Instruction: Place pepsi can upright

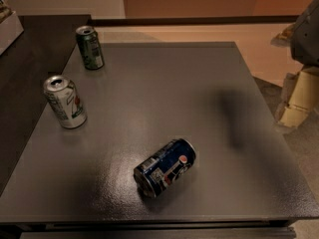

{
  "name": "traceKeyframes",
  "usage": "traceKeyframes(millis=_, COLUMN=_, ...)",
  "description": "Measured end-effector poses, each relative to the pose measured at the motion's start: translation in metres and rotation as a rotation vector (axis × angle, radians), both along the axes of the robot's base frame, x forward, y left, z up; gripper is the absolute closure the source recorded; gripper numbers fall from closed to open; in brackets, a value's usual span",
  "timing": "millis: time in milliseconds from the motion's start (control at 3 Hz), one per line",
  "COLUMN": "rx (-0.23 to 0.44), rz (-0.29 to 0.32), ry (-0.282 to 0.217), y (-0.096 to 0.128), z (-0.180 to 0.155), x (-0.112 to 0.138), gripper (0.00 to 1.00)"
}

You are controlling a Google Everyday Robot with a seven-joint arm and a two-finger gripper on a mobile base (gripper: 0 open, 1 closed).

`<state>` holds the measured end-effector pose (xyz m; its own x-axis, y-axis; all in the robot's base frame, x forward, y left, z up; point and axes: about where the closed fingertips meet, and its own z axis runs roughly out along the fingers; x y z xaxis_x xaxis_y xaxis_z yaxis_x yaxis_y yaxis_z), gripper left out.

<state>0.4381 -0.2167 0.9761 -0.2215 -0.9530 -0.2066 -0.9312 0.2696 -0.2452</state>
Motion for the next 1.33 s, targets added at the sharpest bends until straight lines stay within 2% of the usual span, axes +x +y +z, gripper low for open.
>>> traceKeyframes(millis=333, rx=0.0, rz=0.0, ry=0.0, y=0.0, z=0.0, x=0.0, gripper=0.0)
traceKeyframes(millis=667, rx=-0.005, rz=0.025, ry=-0.003, y=0.004, z=0.0, x=0.0, gripper=0.0)
traceKeyframes(millis=1000, rx=-0.024, rz=0.137, ry=-0.003, y=0.023, z=-0.003, x=-0.005, gripper=0.0)
traceKeyframes(millis=1333, rx=-0.076, rz=0.325, ry=-0.002, y=0.051, z=-0.016, x=-0.019, gripper=0.0)
